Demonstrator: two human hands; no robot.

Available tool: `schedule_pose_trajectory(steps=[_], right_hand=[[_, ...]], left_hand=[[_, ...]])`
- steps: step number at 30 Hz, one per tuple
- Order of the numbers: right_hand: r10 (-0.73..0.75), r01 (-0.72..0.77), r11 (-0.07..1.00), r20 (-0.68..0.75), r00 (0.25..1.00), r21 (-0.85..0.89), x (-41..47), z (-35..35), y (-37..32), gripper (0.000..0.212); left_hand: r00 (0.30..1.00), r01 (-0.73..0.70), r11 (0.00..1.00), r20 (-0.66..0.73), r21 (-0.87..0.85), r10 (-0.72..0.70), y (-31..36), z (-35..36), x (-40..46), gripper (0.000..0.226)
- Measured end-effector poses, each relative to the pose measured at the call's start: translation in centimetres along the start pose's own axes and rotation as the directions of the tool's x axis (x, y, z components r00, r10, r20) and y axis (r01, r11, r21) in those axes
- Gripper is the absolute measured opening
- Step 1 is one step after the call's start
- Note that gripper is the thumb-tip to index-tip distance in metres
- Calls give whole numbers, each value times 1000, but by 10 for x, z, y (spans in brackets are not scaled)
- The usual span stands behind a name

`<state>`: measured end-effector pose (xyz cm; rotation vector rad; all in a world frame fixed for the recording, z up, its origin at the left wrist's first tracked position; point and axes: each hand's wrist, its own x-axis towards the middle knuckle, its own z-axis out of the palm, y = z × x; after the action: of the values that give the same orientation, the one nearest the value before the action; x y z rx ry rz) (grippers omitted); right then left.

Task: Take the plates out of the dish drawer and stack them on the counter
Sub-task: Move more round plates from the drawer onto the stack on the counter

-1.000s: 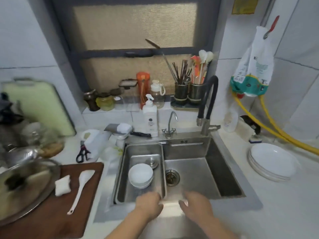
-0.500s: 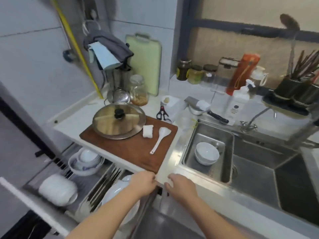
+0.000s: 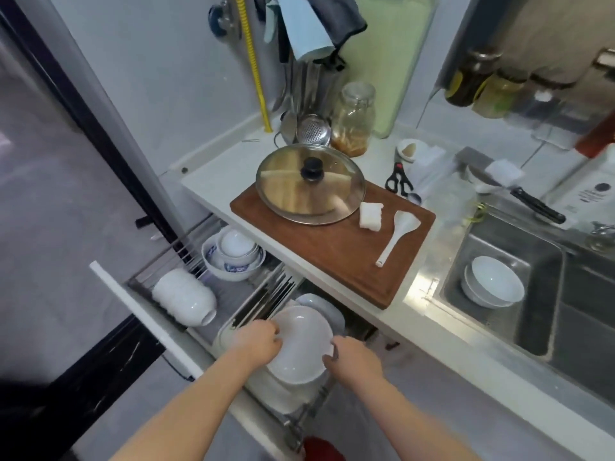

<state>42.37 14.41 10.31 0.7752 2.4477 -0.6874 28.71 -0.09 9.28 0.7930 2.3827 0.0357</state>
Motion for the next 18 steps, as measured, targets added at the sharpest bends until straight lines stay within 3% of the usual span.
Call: schedule_pose_trajectory(steps=[10, 18], right_hand=[[222, -245, 951, 139, 965, 188, 56, 51, 2, 27], [309, -346, 920, 202, 929, 182, 92, 79, 17, 32]], left_hand=[[972, 158, 987, 179, -26, -150, -43, 50, 52, 40], [941, 265, 964, 225, -23, -253, -52, 87, 90, 59]])
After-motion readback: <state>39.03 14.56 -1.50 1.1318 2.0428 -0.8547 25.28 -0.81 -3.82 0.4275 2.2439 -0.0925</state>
